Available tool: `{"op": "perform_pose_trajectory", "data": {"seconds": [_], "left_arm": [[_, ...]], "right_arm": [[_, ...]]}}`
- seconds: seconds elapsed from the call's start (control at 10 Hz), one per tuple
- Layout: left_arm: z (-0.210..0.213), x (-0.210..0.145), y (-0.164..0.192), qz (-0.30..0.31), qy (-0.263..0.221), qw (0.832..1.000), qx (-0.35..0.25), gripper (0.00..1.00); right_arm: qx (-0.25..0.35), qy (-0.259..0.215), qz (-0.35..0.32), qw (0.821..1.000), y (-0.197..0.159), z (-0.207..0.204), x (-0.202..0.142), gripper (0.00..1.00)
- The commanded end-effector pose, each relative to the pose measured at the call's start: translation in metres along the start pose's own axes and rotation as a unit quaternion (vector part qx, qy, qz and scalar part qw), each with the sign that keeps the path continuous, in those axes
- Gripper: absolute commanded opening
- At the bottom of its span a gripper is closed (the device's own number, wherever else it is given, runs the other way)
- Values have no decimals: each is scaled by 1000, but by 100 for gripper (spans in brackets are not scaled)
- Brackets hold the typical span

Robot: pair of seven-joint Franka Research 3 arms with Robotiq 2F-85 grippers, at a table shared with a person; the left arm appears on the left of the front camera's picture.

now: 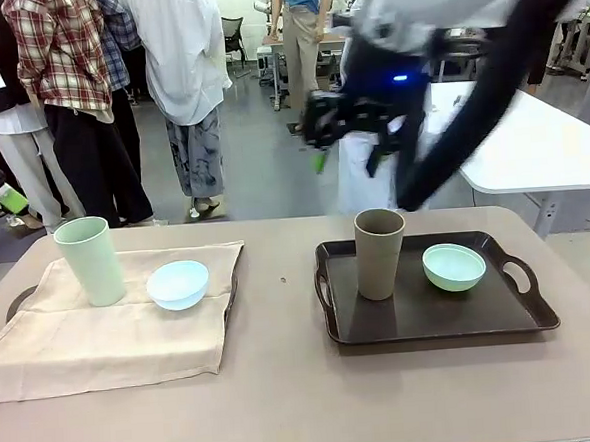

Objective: Set up a tray with a mat and arrange the tableware.
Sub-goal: Pick up the Picnic Bowl and Reusable plastic cup from the Handle tray in front of the human's position and hold them in the air.

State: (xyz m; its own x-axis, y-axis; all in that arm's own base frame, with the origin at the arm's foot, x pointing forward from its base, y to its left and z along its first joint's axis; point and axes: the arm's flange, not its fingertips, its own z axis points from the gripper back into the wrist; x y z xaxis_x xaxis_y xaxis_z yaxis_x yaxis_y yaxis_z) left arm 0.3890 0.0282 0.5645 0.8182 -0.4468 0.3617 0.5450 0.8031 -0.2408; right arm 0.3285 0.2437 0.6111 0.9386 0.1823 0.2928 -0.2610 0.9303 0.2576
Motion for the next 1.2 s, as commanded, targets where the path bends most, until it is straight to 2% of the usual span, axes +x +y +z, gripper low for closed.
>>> {"op": "perform_pose_trajectory", "data": {"seconds": [0.0,0.1,0.2,0.3,0.8,0.9,1.0,1.1], "left_arm": [[13,-4,15,71,-26,997,-12,100],[19,-8,20,88,-39,995,-10,100],[22,-9,19,75,-40,996,-5,100],[13,-11,22,67,-22,998,-7,100],[13,-11,22,67,-22,998,-7,100],[15,-11,22,69,-24,997,-7,100],[15,-14,42,161,-6,986,-39,100],[24,-22,54,201,0,977,-72,100]], "right_arm": [[42,6,47,998,-56,12,-36,80],[49,0,27,998,-84,19,-45,80],[44,-14,-46,998,-103,20,-44,80],[36,-3,32,999,-62,20,-32,80],[22,-3,36,999,-62,20,-40,80],[85,19,28,996,-80,20,-29,80],[125,22,6,992,-113,24,-29,80],[156,26,-24,987,-142,29,-32,80]]}}
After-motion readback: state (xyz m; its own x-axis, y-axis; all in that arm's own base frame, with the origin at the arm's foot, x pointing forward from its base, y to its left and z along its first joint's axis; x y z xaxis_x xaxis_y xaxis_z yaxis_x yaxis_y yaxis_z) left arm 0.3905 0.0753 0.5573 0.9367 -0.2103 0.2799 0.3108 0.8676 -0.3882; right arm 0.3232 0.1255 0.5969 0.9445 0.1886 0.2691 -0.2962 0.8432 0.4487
